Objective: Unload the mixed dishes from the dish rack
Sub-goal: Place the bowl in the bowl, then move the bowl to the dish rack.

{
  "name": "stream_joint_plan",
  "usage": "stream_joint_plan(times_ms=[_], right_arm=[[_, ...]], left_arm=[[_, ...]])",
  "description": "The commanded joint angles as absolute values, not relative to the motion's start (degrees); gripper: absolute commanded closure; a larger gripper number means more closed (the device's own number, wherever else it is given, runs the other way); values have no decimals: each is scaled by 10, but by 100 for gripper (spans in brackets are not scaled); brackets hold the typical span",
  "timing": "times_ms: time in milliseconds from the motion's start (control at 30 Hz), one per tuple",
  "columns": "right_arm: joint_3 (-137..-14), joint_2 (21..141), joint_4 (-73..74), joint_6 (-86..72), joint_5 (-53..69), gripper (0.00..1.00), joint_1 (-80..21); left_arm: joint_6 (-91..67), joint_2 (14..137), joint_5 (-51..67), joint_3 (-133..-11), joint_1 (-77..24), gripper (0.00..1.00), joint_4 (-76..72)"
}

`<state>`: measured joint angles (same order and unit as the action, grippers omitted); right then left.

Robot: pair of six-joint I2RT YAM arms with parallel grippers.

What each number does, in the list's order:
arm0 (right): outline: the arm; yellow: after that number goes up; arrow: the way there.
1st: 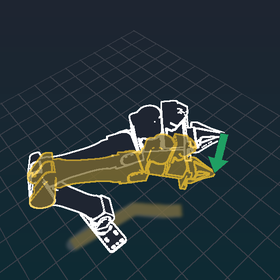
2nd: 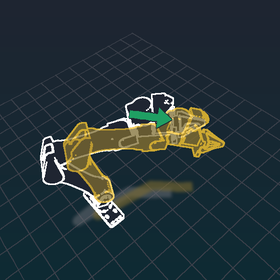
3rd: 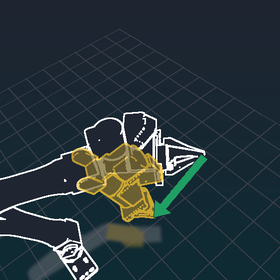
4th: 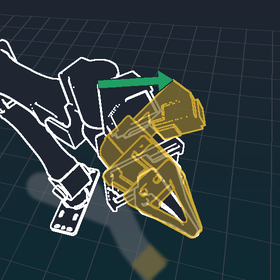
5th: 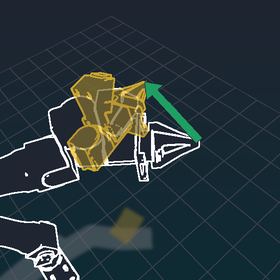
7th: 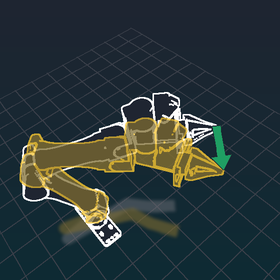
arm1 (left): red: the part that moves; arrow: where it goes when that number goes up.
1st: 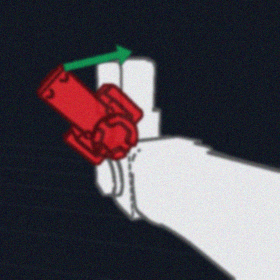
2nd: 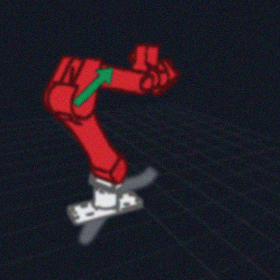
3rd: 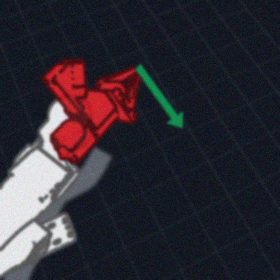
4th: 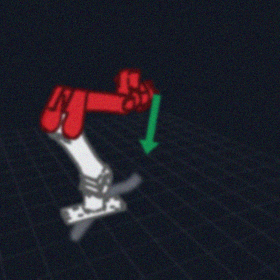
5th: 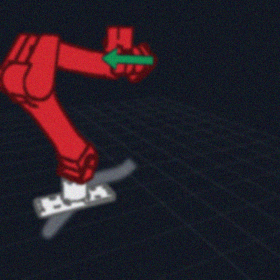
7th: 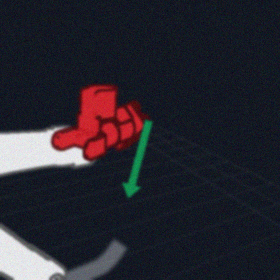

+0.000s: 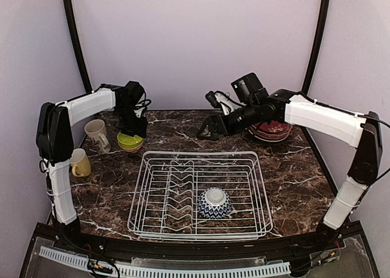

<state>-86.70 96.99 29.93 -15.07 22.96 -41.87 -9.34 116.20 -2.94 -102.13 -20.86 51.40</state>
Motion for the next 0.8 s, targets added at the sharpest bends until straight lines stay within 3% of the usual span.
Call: stream_joint_plan(times_ms=[0, 367, 767], right_arm=[[-882, 968, 454, -64, 117, 1, -488], [-838, 976, 578, -109, 18, 1, -625], [-825, 1044, 588, -115, -94, 1, -657]], left_arm=[[-86, 1067, -15, -981, -224, 44, 484], [-82, 988, -4, -931, -259, 37, 434], [-73, 991, -22, -930, -278, 36, 437]])
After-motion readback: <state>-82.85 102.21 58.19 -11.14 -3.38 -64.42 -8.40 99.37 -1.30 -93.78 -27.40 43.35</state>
